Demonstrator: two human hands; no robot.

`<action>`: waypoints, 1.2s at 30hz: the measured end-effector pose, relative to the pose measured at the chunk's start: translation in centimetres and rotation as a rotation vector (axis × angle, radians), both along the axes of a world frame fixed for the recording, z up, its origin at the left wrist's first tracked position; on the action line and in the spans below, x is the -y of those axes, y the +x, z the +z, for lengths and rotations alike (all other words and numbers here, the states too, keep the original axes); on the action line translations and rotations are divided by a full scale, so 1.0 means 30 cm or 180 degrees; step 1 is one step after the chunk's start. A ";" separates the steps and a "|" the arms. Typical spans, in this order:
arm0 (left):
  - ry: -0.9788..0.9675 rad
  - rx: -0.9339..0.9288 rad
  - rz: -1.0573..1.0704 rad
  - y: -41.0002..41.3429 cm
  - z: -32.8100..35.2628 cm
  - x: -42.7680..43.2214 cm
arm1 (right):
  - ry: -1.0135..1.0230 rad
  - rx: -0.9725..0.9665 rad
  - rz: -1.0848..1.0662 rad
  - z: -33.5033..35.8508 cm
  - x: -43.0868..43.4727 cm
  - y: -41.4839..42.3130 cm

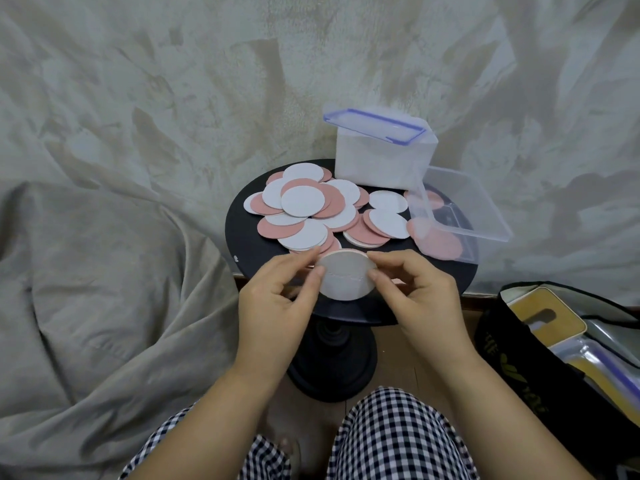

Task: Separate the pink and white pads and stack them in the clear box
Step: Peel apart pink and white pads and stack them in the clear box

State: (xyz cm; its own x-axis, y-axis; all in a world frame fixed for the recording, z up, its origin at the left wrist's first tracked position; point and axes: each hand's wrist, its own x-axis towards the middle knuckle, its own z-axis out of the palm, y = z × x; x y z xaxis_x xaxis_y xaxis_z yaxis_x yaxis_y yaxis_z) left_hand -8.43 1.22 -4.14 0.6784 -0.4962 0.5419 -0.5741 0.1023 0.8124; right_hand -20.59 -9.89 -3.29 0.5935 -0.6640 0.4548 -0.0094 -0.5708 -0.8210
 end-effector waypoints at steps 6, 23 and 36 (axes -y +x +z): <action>0.0910 -0.0918 -0.0439 -0.022 0.145 0.197 | 0.0840 0.0411 -0.0230 0.031 0.134 -0.137; 0.1408 -0.2288 -0.1273 -0.092 0.176 0.493 | 0.1384 0.0751 -0.0554 0.034 0.265 -0.320; 0.1067 -0.1224 -0.0566 -0.102 0.162 0.138 | 0.0006 -0.1006 0.0124 0.310 0.206 -0.184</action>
